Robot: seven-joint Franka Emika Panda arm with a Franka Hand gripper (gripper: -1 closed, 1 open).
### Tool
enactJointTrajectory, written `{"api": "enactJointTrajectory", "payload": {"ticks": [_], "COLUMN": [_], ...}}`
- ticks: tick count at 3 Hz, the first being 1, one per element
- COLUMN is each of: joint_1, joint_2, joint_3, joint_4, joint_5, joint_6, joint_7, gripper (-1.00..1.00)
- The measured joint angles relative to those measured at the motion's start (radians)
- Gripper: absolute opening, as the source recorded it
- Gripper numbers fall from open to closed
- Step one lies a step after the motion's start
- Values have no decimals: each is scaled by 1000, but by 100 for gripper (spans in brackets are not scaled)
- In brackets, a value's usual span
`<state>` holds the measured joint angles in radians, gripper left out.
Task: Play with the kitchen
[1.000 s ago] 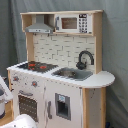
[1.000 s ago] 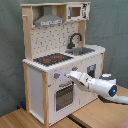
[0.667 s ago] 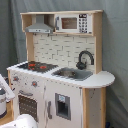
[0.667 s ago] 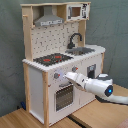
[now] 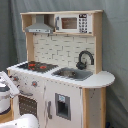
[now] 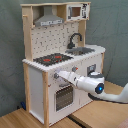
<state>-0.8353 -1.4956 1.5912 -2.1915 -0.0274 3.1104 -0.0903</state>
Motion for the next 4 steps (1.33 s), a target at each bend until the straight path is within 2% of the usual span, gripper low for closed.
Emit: {"api": "enactJointTrajectory", "payload": {"ticks": [1, 2, 3, 4], "joint_1": [-65, -91, -91, -94], "joint_2": [0, 0, 0, 0], "joint_3": [-12, -2, -2, -2], "joint_4": [73, 119, 119, 119], "joint_5": [0, 1, 1, 0], "joint_6": [-1, -28, -29, -37], "joint_7": [-28, 8, 8, -115], "gripper": [100, 100, -100, -100]}}
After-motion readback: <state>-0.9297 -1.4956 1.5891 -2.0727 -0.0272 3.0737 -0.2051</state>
